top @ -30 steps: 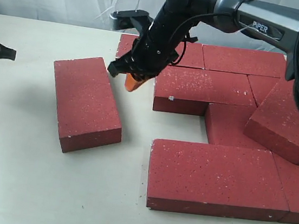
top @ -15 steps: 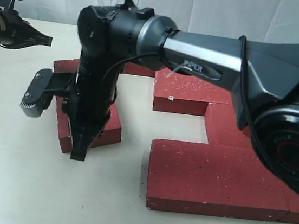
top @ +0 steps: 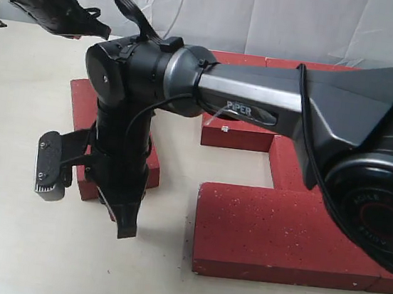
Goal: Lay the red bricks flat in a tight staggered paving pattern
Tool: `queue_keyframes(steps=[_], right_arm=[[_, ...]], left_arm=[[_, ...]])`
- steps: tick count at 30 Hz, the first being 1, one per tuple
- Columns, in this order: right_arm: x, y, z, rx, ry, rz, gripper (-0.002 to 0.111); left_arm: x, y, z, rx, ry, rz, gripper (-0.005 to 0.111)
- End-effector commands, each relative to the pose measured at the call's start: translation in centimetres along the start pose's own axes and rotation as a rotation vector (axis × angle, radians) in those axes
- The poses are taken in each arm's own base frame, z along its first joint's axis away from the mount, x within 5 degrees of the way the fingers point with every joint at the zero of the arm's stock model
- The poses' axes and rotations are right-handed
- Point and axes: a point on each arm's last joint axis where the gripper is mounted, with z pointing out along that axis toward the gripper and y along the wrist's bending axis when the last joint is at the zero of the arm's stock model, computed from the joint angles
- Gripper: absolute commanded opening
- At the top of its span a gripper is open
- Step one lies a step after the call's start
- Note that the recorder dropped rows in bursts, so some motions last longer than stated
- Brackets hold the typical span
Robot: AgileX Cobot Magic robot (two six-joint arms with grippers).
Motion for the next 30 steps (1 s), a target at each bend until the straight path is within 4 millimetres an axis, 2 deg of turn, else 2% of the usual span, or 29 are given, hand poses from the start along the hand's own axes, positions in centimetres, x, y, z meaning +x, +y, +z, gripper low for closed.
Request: queue_keyframes(steps=[1,4,5,14,20,25,30], right_arm=[[0.5,-0.1,-0.2,-0.004,0.002,0.007,-0.001],[1.4,0.0,0.6,-0.032,0.024,0.010,-0.001],[1.7,0.2,1.1,-0.045,0.041,0.004,-0.001],[1.6,-0.2,1.2,0.000,0.020,-0.004,-0.001],[1.4,-0.5,1.2,0.034,0.000,-0.004,-0.001],[1.4,-1.2,1.2,0.110,0.000,-0.022,-0.001],[1.8,-1.9,1.0,0.187,0.034,-0.026,-0.001]], left_arm=[[-1.1,-1.0,1.2,0.134,0.037,0.014,0.000],[-0.5,-0.7,2.7,0.125,0.067,0.045,0.000],[0.1,-0.7,3.7,0.126,0.086,0.041,0.000],[1.9,-0.6,6.9,0.113,0.109,0.043,0.000],[1.8,-0.5,7.0,0.105,0.092,0.046,0.000],[2.5,-0.7,6.9,0.120,0.166,0.058,0.000],[3.5,0.1,6.8,0.121,0.262,0.073,0.000]])
